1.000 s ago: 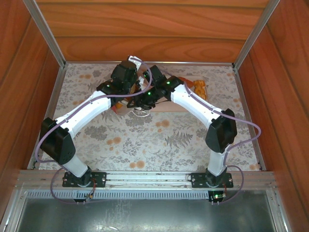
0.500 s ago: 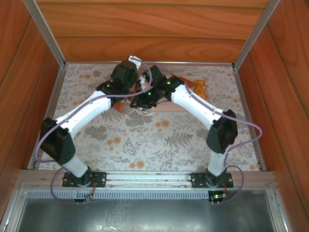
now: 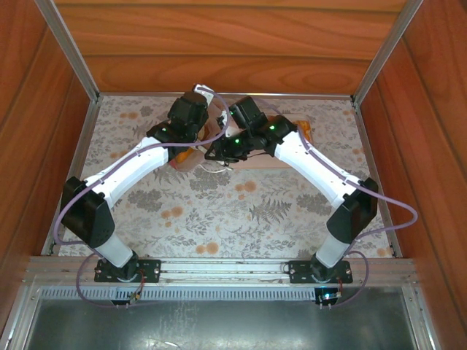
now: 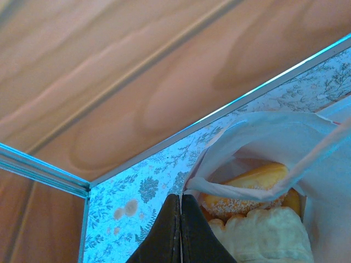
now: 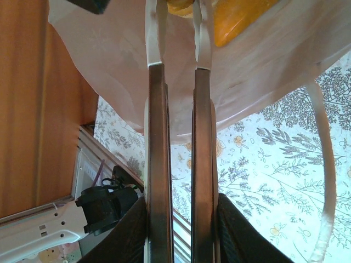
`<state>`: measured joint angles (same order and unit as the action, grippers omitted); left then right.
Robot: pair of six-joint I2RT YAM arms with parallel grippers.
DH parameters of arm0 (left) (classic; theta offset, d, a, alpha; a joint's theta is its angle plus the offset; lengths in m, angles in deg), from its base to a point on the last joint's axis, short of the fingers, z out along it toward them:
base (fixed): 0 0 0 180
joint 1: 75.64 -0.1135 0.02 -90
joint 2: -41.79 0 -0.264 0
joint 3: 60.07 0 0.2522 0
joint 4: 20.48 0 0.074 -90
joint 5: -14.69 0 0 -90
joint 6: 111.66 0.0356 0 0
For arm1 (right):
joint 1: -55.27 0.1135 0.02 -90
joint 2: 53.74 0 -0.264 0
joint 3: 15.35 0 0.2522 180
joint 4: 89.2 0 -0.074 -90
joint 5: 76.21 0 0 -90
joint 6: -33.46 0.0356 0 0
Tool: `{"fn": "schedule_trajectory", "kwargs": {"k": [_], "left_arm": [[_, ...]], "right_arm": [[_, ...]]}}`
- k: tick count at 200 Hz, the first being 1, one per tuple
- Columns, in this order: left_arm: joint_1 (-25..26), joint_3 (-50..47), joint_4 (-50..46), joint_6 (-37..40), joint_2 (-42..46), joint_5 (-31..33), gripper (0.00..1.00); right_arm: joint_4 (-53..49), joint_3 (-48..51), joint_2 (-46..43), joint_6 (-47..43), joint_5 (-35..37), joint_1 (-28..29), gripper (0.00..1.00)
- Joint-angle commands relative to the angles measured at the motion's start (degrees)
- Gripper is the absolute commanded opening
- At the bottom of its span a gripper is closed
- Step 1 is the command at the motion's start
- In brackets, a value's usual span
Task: Take the fake bread out of the paper bag
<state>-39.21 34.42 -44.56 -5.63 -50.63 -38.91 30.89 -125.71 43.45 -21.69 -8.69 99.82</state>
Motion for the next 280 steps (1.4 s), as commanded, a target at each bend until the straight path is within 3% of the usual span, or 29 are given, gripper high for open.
{"fn": "schedule_trajectory", "kwargs": {"k": [1, 169, 280], "left_arm": [[-0.39, 2.28, 0.98, -0.32, -0.74, 1.98, 0.00], [-4.54, 6.89, -1.49, -0.09, -4.04, 3.34, 0.00], [-4.73, 6.20, -1.80, 0.58, -3.96, 4.16, 0.00]], "right_arm": [[0.62, 1.19, -4.11, -0.18, -0.35, -0.52, 0.13], [-11.42, 0.24, -16.15, -4.70, 5.36, -2.10, 0.13], [-15.32, -1.62, -25.14, -5.35, 12.28, -8.20, 0.16]]}}
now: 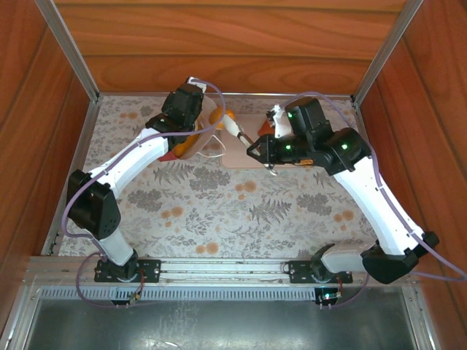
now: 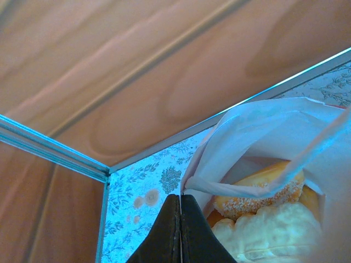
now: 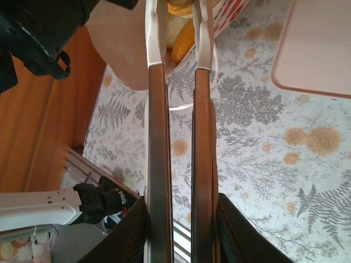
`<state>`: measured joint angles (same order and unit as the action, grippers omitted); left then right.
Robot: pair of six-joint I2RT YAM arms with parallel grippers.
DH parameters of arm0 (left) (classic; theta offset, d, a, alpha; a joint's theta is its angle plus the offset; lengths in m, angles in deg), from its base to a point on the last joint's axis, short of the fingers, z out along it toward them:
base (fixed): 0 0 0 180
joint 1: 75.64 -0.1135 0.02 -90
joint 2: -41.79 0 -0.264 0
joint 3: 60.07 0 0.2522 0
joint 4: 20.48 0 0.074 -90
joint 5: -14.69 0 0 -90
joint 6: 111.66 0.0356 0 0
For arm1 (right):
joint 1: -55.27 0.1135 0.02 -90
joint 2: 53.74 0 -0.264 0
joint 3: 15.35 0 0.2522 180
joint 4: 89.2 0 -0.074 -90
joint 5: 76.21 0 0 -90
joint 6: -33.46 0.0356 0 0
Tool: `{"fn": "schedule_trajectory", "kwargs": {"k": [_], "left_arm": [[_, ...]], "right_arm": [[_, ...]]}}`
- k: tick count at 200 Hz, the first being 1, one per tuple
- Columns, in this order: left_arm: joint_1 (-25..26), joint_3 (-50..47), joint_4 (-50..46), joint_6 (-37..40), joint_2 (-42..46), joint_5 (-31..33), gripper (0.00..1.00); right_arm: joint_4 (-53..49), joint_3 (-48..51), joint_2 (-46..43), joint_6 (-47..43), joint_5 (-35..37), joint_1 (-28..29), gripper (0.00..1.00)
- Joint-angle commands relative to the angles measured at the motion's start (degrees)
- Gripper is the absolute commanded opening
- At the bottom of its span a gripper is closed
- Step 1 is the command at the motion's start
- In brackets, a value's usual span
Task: Take the fake bread out of the paper bag
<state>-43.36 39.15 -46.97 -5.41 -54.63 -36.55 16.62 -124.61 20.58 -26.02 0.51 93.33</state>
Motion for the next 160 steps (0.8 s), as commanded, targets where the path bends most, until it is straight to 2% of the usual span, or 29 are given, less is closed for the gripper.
{"fn": "schedule_trajectory", "kwargs": {"k": [1, 47, 160], "left_arm": [[-0.56, 1.47, 0.60, 0.36, 0.02, 1.82, 0.00], [-0.54, 0.84, 0.61, 0.23, 1.25, 1.62, 0.00], [-0.55, 0.55, 0.69, -0.59, 2.48, 1.15, 0.00]], "right_arm": [[-1.21, -2.78, -2.31, -1.05, 3.21, -1.78, 0.16], [-13.38, -8.69, -1.08, -2.25, 14.53, -3.25, 0.16], [-27.08, -10.35, 13.68, -6.19, 27.13, -3.03, 0.13]]}}
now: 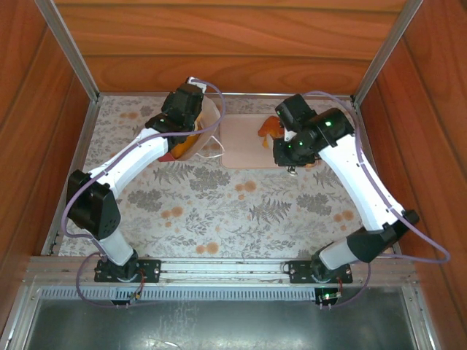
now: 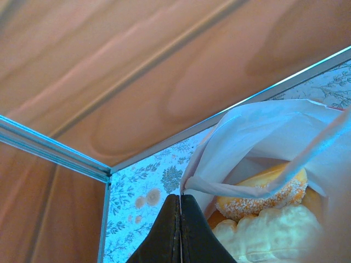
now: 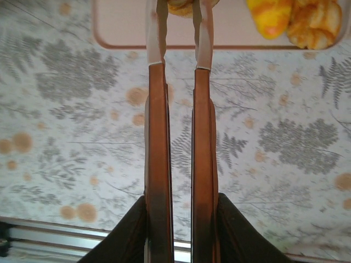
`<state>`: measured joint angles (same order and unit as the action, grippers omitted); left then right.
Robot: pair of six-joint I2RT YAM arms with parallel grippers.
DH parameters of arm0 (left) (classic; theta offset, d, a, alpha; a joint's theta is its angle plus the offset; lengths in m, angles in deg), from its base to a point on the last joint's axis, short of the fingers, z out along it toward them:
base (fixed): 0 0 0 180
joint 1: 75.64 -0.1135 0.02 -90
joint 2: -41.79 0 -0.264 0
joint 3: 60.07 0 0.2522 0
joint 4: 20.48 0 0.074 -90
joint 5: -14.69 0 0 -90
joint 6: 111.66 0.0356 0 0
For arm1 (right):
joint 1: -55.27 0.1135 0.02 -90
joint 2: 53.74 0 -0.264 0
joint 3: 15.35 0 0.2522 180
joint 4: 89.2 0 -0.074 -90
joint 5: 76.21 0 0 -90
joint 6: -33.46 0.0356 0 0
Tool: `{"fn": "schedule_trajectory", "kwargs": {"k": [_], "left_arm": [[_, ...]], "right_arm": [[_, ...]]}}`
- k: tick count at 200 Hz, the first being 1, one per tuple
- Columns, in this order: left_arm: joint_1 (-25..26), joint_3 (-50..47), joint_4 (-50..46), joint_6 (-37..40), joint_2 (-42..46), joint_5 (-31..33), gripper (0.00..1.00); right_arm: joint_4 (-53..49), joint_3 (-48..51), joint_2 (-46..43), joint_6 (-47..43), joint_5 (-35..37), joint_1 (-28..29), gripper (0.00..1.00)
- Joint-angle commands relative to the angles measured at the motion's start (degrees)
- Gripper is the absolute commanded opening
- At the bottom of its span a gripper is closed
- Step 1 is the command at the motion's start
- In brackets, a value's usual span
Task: Take the fake bread out of the paper bag
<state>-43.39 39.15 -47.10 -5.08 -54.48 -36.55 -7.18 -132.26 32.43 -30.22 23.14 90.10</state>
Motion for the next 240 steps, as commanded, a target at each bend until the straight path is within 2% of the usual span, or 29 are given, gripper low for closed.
{"fn": "schedule_trajectory", "kwargs": {"k": [1, 55, 126, 182, 240], "left_arm": [[-0.53, 0.53, 0.82, -0.93, 2.32, 1.19, 0.00], [-0.50, 0.65, 0.90, -0.09, 1.87, 2.99, 0.00], [-1.26, -1.89, 2.09, 0.65, 3.97, 3.68, 0.00], [-2.30, -4.99, 4.00, 0.74, 7.14, 3.60, 0.00], [-2.84, -6.94, 4.21, 0.52, 8.77, 3.34, 0.00]], "right_arm": [[-3.34, -2.73, 1.91, -2.08, 4.61, 0.18, 0.13], [-6.54, -6.62, 11.57, -3.71, 9.90, 0.94, 0.15], [-11.31, -17.63, 24.19, -6.09, 13.61, 1.71, 0.18], [-13.52, -23.61, 32.02, -6.84, 14.91, 2.52, 0.24], [-13.97, -25.48, 35.87, -6.75, 13.69, 3.90, 0.28]]}}
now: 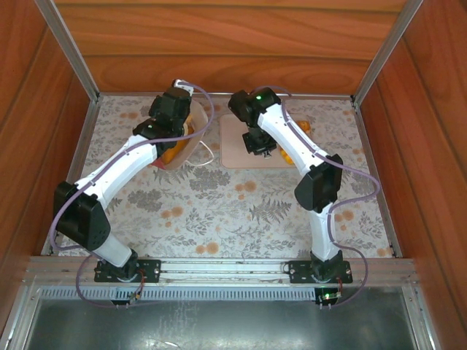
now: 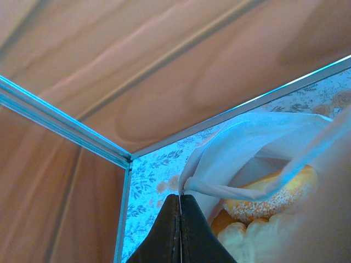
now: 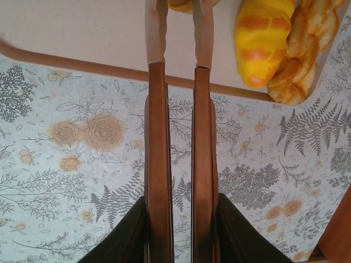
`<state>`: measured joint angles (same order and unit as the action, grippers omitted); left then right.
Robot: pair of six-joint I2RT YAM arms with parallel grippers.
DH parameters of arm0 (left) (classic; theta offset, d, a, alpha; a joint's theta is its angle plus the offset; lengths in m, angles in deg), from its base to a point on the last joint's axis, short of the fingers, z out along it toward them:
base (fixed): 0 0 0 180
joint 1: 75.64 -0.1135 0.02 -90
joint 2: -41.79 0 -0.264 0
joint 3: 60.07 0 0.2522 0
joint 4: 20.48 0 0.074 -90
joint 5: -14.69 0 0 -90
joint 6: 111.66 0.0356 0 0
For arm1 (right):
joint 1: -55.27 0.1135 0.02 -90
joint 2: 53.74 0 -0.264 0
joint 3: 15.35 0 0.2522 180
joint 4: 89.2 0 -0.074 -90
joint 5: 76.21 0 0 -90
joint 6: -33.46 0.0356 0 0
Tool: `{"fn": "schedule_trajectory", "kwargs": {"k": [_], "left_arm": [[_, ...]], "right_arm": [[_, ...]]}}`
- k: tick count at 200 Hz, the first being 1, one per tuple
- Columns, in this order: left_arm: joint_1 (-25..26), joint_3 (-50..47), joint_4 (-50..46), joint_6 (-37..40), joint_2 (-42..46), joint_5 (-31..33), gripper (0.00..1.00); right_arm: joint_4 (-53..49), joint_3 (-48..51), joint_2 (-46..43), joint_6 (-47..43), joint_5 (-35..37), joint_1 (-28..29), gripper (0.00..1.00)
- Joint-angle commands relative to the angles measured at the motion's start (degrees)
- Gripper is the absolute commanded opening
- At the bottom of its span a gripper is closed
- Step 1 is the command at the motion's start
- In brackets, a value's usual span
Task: Take the fake bread out of the paper bag
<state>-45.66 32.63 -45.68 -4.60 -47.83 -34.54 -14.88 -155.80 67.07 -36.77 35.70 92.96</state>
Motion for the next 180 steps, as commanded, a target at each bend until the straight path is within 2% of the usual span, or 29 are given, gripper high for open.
{"fn": "schedule_trajectory", "kwargs": {"k": [1, 40, 64, 107, 141, 162, 180], "left_arm": [[-0.59, -0.44, 2.77, 0.01, 2.15, 1.33, 0.00], [-0.62, -0.72, 2.77, -0.18, 2.35, 1.31, 0.00], [-0.62, -0.67, 2.88, -0.18, 2.61, 1.06, 0.00], [-0.62, -0.89, 2.78, -0.27, 2.91, 1.06, 0.00], [-0.74, -0.98, 2.83, -0.53, 3.02, 0.89, 0.00], [-0.74, -0.98, 2.87, -0.54, 3.01, 0.93, 0.00], [-0.71, -0.97, 2.88, -0.54, 3.05, 0.90, 0.00]], "right_arm": [[-6.31, -1.96, 1.33, -0.22, 1.12, 1.05, 0.28], [-6.58, -3.48, 3.70, -0.31, -0.15, 2.54, 0.40], [-5.72, -4.61, 4.50, -0.75, -1.62, 2.85, 0.44], [-5.23, -7.11, 5.44, -1.37, -3.57, 2.91, 0.44], [-3.82, -6.91, 4.42, -1.95, -5.89, 2.91, 0.49], [-3.20, -6.55, 3.84, -1.92, -5.59, 2.91, 0.49], [-2.54, -6.65, 3.51, -1.47, -4.97, 2.83, 0.44]]}}
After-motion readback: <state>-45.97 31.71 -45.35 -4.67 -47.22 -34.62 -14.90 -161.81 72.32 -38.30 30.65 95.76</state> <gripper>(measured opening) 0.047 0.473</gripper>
